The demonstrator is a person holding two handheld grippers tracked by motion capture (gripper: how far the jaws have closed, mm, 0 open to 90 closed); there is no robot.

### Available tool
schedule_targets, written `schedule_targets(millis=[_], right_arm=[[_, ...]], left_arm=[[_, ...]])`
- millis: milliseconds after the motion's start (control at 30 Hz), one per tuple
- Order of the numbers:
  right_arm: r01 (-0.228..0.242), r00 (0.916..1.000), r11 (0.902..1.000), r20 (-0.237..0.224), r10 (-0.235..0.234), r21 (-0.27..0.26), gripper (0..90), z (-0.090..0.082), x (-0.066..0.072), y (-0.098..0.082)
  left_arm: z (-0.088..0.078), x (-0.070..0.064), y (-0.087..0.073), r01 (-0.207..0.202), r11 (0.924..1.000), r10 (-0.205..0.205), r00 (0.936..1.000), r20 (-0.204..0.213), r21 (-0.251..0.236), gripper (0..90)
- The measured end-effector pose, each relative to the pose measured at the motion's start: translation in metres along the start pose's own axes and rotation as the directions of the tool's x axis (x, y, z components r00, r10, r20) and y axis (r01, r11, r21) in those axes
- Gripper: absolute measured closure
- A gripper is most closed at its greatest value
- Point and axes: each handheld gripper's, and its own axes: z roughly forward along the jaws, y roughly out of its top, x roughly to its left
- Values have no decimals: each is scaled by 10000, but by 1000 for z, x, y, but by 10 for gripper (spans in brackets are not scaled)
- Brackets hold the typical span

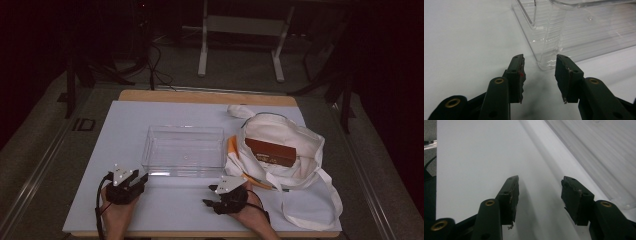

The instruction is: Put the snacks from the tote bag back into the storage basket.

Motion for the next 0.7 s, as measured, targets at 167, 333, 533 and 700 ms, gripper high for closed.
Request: schedule_targets(millis=[167, 333, 533, 700], right_arm=[[60, 9999, 10000, 90, -60, -42, 473, -7, -3, 6], [129, 9999, 9999, 19, -129, -2, 473, -15, -4, 11], [382, 9992, 9990, 97, -385, 231, 474, -22, -2, 15], [638, 9976, 9971, 227, -647, 410, 473, -29, -1, 18]], left_arm=[[0, 0, 0, -13, 10000, 13, 10000, 20, -17, 588], [0, 0, 0, -13, 10000, 13, 10000, 20, -16, 585], [0, 0, 0, 2, 10000, -2, 10000, -1, -35, 584], [0, 0, 0, -4, 10000, 4, 10000, 18, -25, 581]])
